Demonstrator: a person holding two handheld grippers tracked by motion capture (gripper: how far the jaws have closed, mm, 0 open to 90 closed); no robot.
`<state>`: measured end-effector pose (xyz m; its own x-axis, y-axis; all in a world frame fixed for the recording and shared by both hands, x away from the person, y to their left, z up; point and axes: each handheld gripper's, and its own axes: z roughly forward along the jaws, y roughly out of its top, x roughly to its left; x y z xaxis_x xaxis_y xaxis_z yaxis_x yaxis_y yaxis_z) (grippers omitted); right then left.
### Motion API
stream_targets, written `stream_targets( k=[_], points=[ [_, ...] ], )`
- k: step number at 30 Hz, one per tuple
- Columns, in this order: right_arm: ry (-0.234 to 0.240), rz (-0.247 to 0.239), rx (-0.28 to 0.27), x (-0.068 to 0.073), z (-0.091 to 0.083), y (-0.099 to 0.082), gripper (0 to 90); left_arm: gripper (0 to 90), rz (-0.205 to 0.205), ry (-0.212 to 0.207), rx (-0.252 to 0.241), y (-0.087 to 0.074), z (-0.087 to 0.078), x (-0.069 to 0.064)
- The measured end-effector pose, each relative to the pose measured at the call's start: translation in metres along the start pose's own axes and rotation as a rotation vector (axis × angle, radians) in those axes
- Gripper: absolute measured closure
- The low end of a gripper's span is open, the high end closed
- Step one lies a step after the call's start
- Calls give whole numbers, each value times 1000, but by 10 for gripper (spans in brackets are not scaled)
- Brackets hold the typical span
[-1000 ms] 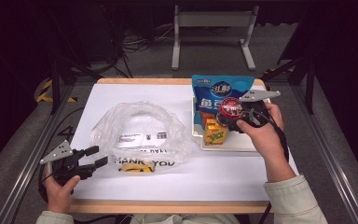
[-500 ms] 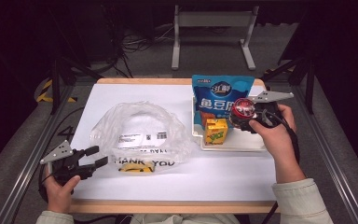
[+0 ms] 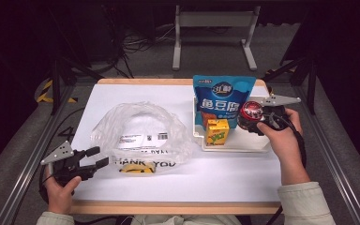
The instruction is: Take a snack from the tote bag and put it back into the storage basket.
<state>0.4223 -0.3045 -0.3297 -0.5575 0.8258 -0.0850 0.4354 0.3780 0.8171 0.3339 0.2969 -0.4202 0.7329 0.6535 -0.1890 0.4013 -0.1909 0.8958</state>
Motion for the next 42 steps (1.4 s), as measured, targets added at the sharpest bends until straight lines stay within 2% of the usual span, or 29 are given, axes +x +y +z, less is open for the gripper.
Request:
stream_targets(
  k=[9, 14, 25, 30, 42],
  points=[
    [-13, 2, 16, -8, 13, -16, 258, 364, 0, 0, 1, 0, 0, 0],
    [-10, 24, 35, -8, 18, -23, 258, 363, -1, 0, 1, 0, 0, 0],
    [-21, 31, 86, -9, 33, -39, 258, 363, 0, 0, -1, 0, 1, 0],
    [-21, 49, 107, -8, 39, -45, 258, 362, 0, -1, -1, 0, 1, 0],
    [-11, 45, 150, -7, 53, -55, 258, 362, 0, -1, -2, 0, 1, 0]
  ],
)
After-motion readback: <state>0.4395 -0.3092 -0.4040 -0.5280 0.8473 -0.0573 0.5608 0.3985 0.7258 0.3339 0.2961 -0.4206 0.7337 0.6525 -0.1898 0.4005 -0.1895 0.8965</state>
